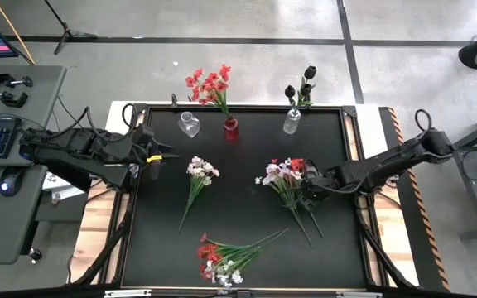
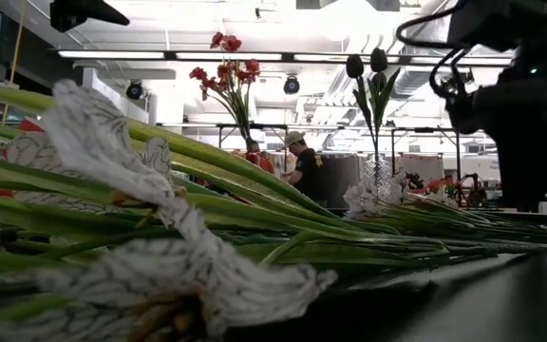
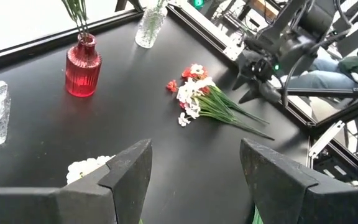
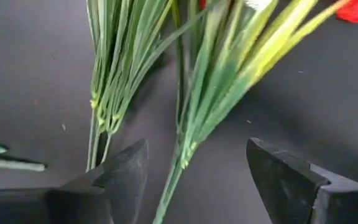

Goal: Sort flowers into vase by color
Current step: Put the top red flowers into the red flower vase

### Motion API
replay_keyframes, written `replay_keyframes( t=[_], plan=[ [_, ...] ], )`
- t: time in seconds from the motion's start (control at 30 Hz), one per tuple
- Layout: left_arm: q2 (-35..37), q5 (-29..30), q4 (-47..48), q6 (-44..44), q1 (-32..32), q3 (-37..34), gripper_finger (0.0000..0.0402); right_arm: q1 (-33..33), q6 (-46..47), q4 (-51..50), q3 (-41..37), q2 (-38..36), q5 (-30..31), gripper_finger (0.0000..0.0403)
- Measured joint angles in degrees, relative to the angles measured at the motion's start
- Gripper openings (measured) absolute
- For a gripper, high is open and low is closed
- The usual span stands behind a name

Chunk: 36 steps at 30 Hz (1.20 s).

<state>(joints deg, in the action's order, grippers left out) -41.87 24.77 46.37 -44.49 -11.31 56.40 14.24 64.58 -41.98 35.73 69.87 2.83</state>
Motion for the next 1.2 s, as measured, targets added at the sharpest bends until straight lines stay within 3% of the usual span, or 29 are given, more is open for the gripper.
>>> replay_keyframes(
  t=[0.37, 0.57, 0.93, 1.07, 1.2],
  plan=[
    [0.0, 0.1, 0.0, -0.4, 0.9, 0.0, 0.0232, 0.0, 4.2, 3.5, 0.5, 13.3, 0.1, 0.0262],
    [0.0, 0.1, 0.0, -0.4, 0.9, 0.0, 0.0232, 0.1, 8.8, 0.4, 2.4, 14.8, 2.6, 0.0255],
    [0.0, 0.0, 0.1, 1.6, 0.9, 0.0, 0.0232, 0.1, 8.9, 1.5, 3.6, 15.2, 5.2, 0.0194],
    [0.0, -0.1, 0.1, 1.6, 0.9, 0.0, 0.0232, 0.0, 8.6, 1.5, 3.7, 16.5, 5.2, 0.0151],
    [0.0, 0.0, 0.1, 1.7, 0.9, 0.0, 0.0232, 0.0, 5.9, 1.7, 3.8, 17.4, 4.1, 0.0042]
  ],
)
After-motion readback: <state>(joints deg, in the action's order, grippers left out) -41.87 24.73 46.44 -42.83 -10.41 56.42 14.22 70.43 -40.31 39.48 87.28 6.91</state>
